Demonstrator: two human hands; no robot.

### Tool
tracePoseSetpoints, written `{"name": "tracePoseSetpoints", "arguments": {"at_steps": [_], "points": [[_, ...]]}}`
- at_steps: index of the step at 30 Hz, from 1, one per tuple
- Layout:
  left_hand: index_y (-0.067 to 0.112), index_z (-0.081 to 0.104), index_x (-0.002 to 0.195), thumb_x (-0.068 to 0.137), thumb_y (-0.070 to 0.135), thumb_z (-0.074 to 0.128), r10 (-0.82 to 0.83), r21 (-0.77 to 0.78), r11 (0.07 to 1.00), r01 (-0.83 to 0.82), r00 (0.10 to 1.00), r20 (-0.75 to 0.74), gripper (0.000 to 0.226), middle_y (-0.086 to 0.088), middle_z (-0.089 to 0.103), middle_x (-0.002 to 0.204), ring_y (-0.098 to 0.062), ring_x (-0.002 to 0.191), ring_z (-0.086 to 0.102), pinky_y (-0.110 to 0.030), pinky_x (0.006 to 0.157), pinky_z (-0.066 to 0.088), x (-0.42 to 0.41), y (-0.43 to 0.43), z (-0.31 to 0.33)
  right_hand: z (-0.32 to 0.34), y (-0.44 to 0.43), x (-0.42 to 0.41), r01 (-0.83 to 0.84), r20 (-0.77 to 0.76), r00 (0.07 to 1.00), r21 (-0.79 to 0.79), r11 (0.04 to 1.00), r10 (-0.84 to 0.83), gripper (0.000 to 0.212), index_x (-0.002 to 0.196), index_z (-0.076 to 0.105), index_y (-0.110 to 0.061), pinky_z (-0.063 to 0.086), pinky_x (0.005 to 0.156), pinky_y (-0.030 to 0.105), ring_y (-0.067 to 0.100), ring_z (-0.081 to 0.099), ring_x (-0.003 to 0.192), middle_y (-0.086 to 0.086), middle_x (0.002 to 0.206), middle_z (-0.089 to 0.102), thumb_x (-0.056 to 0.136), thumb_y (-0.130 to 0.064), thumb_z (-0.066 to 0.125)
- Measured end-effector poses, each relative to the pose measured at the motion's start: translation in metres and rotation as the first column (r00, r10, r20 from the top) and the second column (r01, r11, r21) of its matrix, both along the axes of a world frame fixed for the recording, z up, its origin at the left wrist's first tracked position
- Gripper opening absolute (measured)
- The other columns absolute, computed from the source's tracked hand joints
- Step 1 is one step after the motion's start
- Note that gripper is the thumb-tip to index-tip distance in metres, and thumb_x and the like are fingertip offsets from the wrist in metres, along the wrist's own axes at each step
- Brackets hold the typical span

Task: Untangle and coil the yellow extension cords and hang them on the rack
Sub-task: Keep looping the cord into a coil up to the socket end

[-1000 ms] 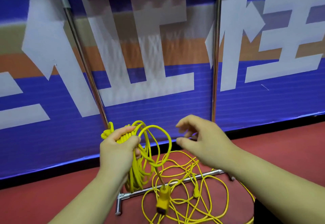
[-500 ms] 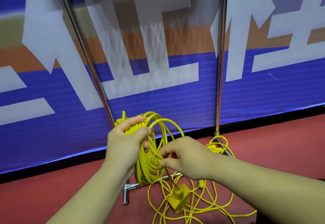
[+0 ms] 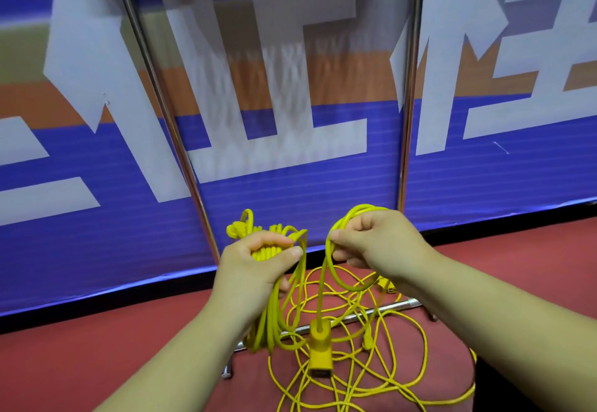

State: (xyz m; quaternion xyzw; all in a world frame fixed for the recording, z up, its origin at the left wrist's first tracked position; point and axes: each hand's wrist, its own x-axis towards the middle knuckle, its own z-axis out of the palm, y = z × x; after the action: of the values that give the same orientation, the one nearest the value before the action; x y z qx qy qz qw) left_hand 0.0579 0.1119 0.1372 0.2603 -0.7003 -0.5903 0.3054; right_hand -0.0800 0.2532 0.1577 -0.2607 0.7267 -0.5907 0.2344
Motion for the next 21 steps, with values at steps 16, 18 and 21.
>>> {"name": "tracePoseSetpoints", "arguments": {"at_steps": [16,18,21], "points": [[0.018,0.068,0.092,0.085,0.021,0.077,-0.040,-0.111,0.992,0.060,0.984,0.176,0.011,-0.007,0.055,0.044,-0.017,0.036,0.053,-0.025,0.045,0.043,-0.016,0.029,-0.008,0.020,0.003,0.009,-0.047,0.230,0.971,-0.090,0.995,0.067,0.015,0.082,0.065,-0.006,0.053,0.055,0.019,0.014,0.072,0.068,0.017,0.082,0.075,0.090,-0.016,0.071],[0.016,0.069,0.097,0.088,0.022,0.075,-0.073,-0.117,0.989,0.095,0.980,0.183,0.013,-0.009,0.057,0.044,-0.017,0.035,0.052,-0.022,0.043,0.042,-0.017,0.026,-0.006,0.023,0.006,0.007,-0.032,0.193,0.980,-0.075,0.997,0.046,0.017,0.077,0.065,-0.007,0.052,0.055,0.020,0.017,0.072,0.070,0.019,0.085,0.076,0.089,-0.017,0.072],[0.012,0.069,0.099,0.089,0.022,0.074,-0.131,-0.125,0.980,0.158,0.971,0.199,0.015,-0.008,0.059,0.046,-0.016,0.035,0.054,-0.021,0.043,0.042,-0.014,0.022,-0.004,0.024,0.012,-0.001,-0.020,0.012,1.000,0.042,0.999,0.020,0.025,0.067,0.068,-0.010,0.052,0.057,0.027,0.019,0.070,0.066,0.013,0.073,0.075,0.083,-0.026,0.079]]}}
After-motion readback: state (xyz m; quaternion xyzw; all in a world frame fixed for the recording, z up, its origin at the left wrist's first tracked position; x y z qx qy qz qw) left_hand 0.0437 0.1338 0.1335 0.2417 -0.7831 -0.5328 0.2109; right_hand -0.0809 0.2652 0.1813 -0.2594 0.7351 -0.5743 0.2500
